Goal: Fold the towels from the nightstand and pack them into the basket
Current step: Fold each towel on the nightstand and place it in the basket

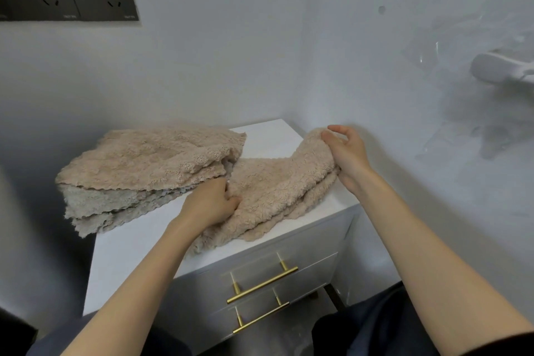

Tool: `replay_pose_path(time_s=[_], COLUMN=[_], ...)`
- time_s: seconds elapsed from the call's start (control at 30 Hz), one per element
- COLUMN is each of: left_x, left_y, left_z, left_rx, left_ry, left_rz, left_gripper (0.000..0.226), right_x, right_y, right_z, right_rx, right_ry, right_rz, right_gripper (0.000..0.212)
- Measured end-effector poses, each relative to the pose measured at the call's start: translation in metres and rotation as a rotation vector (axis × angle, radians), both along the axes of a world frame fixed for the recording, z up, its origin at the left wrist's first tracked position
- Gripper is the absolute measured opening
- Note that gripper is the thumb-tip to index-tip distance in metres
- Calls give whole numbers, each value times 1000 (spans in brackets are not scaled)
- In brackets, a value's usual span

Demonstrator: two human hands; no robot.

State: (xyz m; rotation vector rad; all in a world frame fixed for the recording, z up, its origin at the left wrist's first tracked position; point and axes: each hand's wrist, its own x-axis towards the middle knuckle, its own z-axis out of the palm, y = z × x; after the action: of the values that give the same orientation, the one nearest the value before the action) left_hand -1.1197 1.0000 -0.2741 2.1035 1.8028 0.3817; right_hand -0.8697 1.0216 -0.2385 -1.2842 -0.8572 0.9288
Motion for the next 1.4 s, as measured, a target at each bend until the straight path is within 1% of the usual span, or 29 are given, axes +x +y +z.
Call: replay_pose_path(time_s=[0.07, 0.1, 0.13, 0.2, 0.27, 0.3, 0.33, 0.37, 0.4, 0.47, 0.5, 0.57, 0.63, 0.67, 0.73, 0.83, 0.93, 1.03, 1.07, 1.17, 1.23, 1.3, 1.4], left_x=[3, 4, 5, 6, 6, 5, 2, -1, -5, -14, -19, -27, -31, -31, -34, -43, -53, -65, -68, -76, -77, -77, -77], left_y=[-3, -5, -6, -7, -10, -11, -10, -10, -8, -4, -3, 0, 2, 2, 3, 3, 2, -2, -4, -13, -18, -22, -23], left_z=[0, 3, 6, 13, 19, 21, 22, 24, 27, 31, 32, 31, 30, 29, 27, 28, 29, 29, 28, 26, 28, 30, 31], left_rx=[86, 126, 158, 235, 275, 267, 262, 254, 248, 262, 269, 289, 285, 271, 207, 30, -77, -112, -110, -67, -6, 47, 144], left_ry=[-157, -253, -346, -495, -613, -668, -725, -791, -869, -994, -1022, -1031, -1039, -1047, -1035, -1018, -921, -816, -785, -777, -778, -761, -749], left_rz=[-34, -48, -55, -52, -10, 30, 74, 118, 158, 222, 256, 317, 364, 378, 404, 383, 358, 297, 268, 210, 175, 134, 104], left_gripper=[20, 18, 17, 19, 16, 10, 17, 30, 35, 25, 23, 28, 29, 27, 30, 50, 65, 80, 85, 98, 94, 82, 66], right_x=[1, 3, 4, 5, 6, 8, 9, 11, 12, 14, 14, 11, 4, 1, -8, -19, -27, -32, -32, -29, -27, -25, -18], right_y=[4, 5, 6, 4, -3, -8, -13, -18, -24, -34, -39, -47, -51, -51, -50, -45, -41, -36, -35, -30, -28, -27, -27], right_z=[2, 2, 1, -2, -5, -6, -6, -5, -4, -2, -1, 2, 1, -1, -6, -13, -16, -14, -13, -11, -11, -12, -10], right_rx=[-41, -55, -78, -151, -196, -190, -170, -147, -129, -132, -165, -297, -434, -468, -465, -427, -368, -288, -279, -266, -231, -199, -128], right_ry=[185, 211, 164, -70, -277, -341, -397, -457, -517, -636, -691, -776, -816, -826, -800, -657, -532, -406, -351, -167, -90, -47, 43], right_rz=[94, 117, 127, 118, 120, 129, 138, 143, 144, 123, 124, 206, 338, 390, 439, 445, 424, 324, 285, 193, 144, 107, 41], right_gripper=[34, 40, 46, 54, 55, 53, 50, 46, 39, 21, 17, 35, 54, 59, 62, 61, 43, 9, 5, 10, 11, 8, 15])
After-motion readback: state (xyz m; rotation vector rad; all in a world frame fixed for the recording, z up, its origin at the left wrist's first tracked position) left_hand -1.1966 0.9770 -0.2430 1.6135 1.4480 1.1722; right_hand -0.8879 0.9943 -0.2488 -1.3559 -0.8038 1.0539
